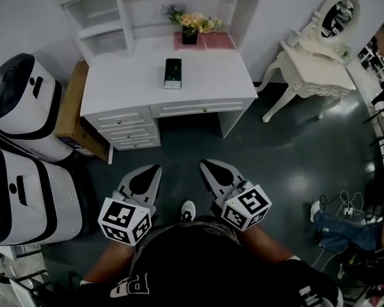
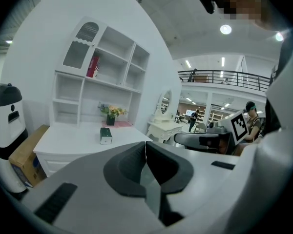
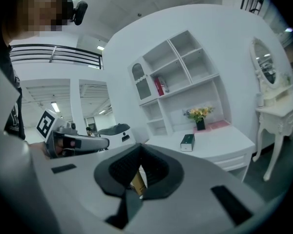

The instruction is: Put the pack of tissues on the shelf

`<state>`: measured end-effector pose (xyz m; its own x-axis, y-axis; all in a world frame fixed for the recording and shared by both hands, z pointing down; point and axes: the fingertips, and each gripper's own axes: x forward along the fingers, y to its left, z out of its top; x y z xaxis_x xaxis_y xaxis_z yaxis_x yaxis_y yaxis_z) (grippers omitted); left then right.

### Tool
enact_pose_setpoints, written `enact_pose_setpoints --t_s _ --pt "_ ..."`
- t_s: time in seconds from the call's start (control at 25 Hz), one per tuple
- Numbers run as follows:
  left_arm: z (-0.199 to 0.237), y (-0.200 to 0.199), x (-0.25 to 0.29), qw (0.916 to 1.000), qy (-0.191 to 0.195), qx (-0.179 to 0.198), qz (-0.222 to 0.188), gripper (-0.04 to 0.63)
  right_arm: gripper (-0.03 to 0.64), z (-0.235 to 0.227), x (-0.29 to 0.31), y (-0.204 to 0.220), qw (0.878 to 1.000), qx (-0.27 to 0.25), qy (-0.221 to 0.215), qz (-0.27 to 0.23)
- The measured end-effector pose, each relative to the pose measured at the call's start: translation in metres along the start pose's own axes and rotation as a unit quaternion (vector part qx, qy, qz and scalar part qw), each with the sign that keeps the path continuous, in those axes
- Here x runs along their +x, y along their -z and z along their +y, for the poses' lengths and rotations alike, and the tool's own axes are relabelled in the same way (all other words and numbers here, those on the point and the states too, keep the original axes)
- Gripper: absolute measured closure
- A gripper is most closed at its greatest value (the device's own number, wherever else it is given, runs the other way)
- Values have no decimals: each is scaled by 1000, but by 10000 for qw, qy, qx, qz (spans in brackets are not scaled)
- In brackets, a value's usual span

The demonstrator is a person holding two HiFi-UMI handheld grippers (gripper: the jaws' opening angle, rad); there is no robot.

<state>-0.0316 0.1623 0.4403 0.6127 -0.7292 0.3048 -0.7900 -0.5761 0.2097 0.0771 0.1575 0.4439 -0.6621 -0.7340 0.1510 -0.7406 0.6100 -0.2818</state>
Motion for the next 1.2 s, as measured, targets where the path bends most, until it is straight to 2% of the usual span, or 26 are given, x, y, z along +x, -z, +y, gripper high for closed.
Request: enact_pose_setpoints --t_s 0.68,1.2 --pt "9 -22 72 9999 -85 47 81 580 607 -67 26 -17 9999 98 -106 20" --pt "17 -27 89 9997 -204 27 155 580 607 -84 34 -17 9996 191 -163 110"
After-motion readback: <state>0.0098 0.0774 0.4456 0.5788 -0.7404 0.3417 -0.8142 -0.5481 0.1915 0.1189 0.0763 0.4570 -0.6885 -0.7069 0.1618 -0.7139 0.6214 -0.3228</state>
